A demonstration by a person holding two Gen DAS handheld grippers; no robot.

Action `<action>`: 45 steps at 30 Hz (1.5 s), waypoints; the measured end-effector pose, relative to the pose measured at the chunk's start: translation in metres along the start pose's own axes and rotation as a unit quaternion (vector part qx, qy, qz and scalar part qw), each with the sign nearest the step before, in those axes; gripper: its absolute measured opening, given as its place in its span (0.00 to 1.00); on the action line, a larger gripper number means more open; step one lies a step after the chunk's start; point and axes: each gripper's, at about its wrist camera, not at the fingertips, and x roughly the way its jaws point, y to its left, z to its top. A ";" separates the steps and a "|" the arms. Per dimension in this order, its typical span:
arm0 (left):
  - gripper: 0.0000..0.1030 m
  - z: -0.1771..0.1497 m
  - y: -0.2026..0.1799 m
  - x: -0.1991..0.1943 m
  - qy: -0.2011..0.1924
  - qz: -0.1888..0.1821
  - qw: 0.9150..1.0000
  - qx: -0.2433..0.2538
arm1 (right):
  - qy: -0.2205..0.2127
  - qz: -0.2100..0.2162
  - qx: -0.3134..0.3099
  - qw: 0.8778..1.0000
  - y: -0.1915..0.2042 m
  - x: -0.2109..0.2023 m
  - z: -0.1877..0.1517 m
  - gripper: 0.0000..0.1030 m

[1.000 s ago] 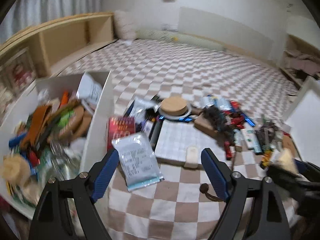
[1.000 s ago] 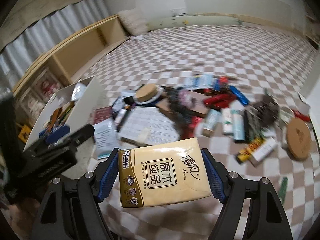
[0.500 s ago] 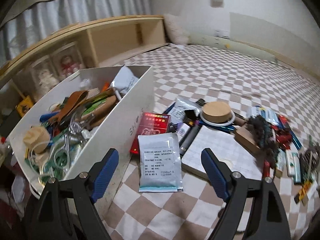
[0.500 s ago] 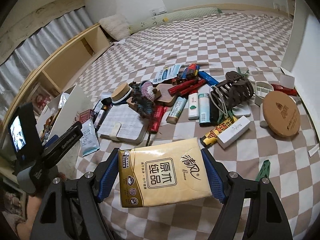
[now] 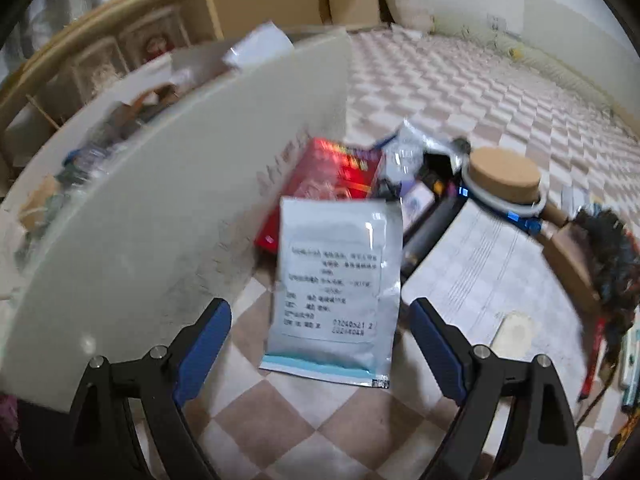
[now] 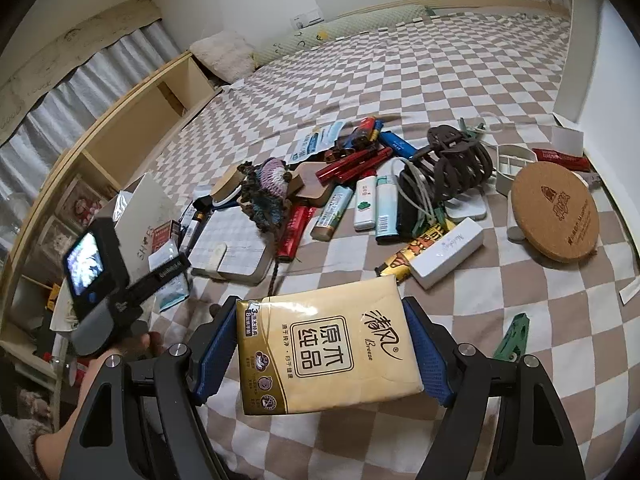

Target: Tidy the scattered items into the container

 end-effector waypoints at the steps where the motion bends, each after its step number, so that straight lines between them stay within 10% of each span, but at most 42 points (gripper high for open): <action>1: 0.88 -0.001 0.000 0.001 -0.006 0.002 1.000 0.001 | -0.001 0.000 0.001 1.000 -0.002 0.000 0.001 0.76; 4: 0.87 -0.003 -0.001 0.003 -0.014 -0.003 1.000 0.001 | 0.000 0.000 0.004 1.000 -0.006 0.000 0.002 0.76; 7: 0.64 -0.001 0.000 0.009 -0.001 -0.029 1.000 0.006 | 0.002 0.001 0.005 1.000 -0.009 0.001 0.001 0.76; 22: 0.46 -0.008 0.004 -0.002 -0.039 -0.093 0.992 0.080 | -0.002 0.001 0.001 1.000 -0.004 -0.004 0.002 0.76; 45: 0.46 0.071 0.104 -0.120 -0.129 -0.278 0.948 0.089 | -0.027 0.029 -0.067 0.997 0.086 -0.011 0.020 0.76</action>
